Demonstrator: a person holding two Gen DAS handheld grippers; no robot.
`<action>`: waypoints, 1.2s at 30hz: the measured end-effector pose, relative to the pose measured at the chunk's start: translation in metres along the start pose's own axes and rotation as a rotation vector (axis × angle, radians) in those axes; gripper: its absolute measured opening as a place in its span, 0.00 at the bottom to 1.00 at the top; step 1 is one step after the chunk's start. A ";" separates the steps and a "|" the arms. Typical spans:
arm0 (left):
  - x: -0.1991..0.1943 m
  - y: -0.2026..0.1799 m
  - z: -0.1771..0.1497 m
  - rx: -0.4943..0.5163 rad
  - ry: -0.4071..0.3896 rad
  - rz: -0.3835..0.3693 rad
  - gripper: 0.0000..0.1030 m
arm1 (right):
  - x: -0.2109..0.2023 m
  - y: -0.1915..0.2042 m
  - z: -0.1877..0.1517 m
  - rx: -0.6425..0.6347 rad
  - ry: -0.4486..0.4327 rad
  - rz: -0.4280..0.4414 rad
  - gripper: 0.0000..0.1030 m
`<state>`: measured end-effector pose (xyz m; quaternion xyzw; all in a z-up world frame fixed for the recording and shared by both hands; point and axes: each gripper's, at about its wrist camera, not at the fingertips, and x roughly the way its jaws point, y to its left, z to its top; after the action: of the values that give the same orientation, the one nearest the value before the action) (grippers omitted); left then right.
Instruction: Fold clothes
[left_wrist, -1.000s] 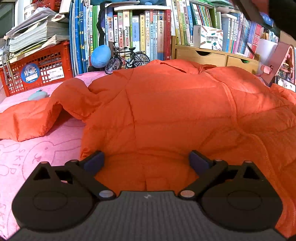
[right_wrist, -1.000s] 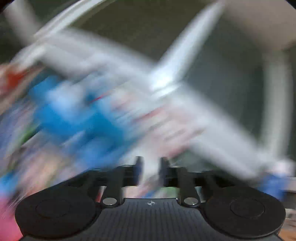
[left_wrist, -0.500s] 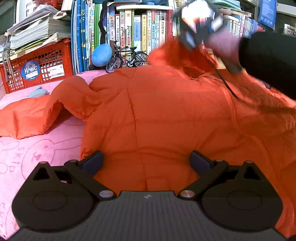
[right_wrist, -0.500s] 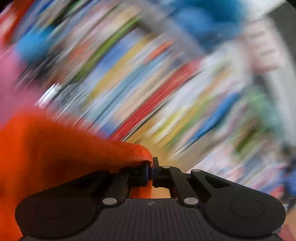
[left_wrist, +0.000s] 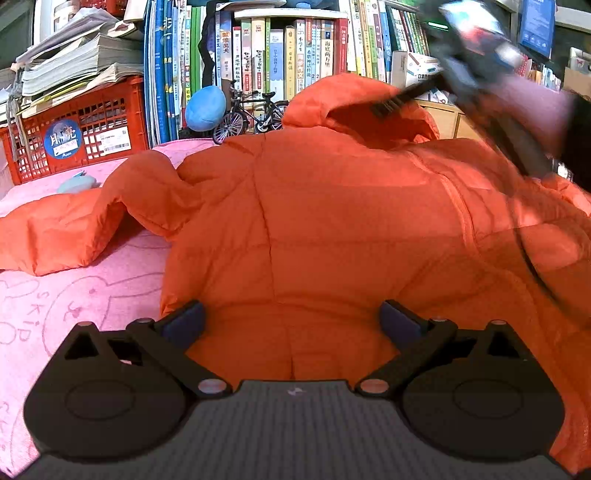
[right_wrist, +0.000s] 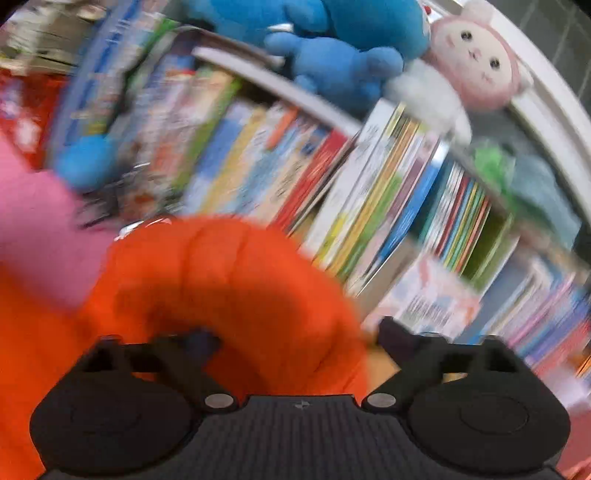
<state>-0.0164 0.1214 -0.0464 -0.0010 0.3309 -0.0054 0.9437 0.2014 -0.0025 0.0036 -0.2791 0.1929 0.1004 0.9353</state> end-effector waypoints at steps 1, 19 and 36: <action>0.000 -0.001 0.000 0.002 0.001 0.003 1.00 | -0.016 0.004 -0.016 0.017 -0.008 0.044 0.96; -0.028 0.136 0.011 -0.605 -0.138 0.243 1.00 | -0.091 0.019 -0.101 0.274 0.116 0.260 1.00; 0.044 0.214 0.058 -0.486 -0.109 0.748 0.19 | -0.090 0.020 -0.105 0.259 0.119 0.231 1.00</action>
<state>0.0565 0.3347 -0.0299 -0.1031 0.2498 0.4140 0.8693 0.0821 -0.0524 -0.0490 -0.1378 0.2899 0.1650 0.9326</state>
